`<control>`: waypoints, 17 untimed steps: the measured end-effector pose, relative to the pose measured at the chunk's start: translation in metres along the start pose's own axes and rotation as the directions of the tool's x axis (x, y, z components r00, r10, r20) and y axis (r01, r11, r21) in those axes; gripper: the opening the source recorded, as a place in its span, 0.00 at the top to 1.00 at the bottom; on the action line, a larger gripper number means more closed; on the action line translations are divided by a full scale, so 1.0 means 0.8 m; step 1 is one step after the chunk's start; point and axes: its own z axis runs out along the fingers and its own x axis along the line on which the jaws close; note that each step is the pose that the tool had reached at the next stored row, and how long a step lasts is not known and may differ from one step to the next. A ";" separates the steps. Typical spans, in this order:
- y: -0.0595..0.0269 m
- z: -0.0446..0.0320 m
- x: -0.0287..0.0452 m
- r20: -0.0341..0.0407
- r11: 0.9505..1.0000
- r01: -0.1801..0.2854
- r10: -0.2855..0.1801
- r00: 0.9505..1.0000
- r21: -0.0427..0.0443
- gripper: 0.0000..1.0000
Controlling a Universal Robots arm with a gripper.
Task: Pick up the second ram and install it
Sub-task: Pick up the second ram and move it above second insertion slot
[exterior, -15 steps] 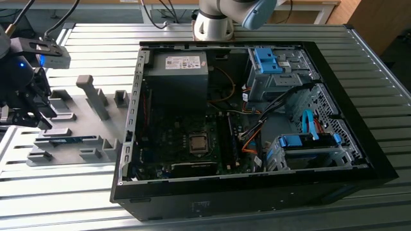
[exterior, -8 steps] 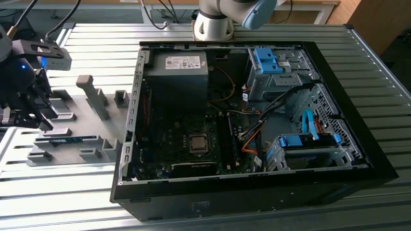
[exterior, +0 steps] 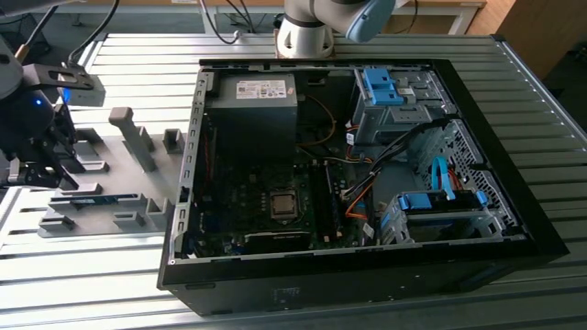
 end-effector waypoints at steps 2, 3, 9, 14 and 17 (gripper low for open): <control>0.000 0.0047 0.0001 0.000 1.000 -0.002 0.002 1.000 0.000 0.63; 0.000 0.0070 0.0001 0.000 1.000 -0.003 0.003 1.000 0.000 0.63; -0.001 0.0206 0.0006 0.000 1.000 -0.020 0.020 1.000 0.000 0.63; -0.001 0.0233 0.0007 -0.001 1.000 -0.021 0.021 1.000 0.000 0.63; 0.000 0.0242 0.0007 -0.001 1.000 -0.021 0.021 1.000 0.000 0.63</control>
